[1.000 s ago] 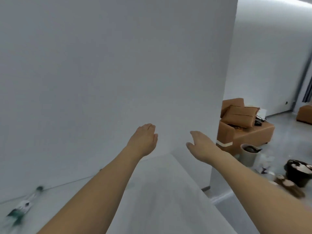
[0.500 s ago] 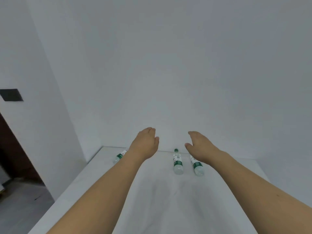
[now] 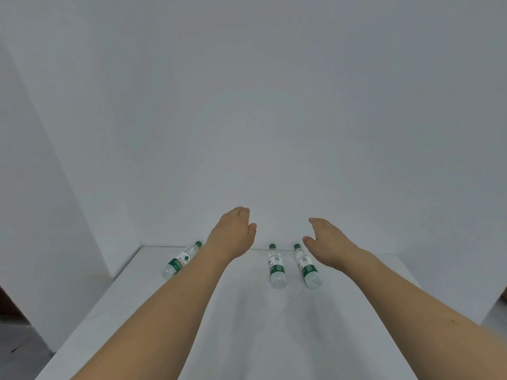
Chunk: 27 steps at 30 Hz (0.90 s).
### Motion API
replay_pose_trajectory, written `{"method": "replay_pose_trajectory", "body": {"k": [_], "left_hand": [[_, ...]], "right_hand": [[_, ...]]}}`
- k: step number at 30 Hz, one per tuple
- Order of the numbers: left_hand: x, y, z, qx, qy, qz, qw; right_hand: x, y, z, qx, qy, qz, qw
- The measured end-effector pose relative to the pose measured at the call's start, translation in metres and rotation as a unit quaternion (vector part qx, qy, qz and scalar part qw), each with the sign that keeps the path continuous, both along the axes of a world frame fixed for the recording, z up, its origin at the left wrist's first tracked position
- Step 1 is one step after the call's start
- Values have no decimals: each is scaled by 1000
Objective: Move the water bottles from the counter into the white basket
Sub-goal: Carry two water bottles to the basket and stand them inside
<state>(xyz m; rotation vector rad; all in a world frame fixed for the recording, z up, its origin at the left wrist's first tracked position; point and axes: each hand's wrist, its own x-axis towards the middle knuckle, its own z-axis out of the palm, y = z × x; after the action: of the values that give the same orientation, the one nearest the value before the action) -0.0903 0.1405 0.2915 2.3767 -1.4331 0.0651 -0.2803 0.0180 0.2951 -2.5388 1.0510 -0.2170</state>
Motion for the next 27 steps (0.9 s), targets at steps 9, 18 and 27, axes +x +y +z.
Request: {"method": "replay_pose_trajectory", "body": {"k": [9,18,27], "left_hand": [[25,-105,-32,32,36,-15,999],[83,-198,-110,139,107,47,983],[142,-321,-253,144,362,158,907]], "right_hand": [[13,-96,-28,44,23,-49,998],[80,-210,-108,186,3,-110,976],[168,-295,-262,280,51,-180,942]]}}
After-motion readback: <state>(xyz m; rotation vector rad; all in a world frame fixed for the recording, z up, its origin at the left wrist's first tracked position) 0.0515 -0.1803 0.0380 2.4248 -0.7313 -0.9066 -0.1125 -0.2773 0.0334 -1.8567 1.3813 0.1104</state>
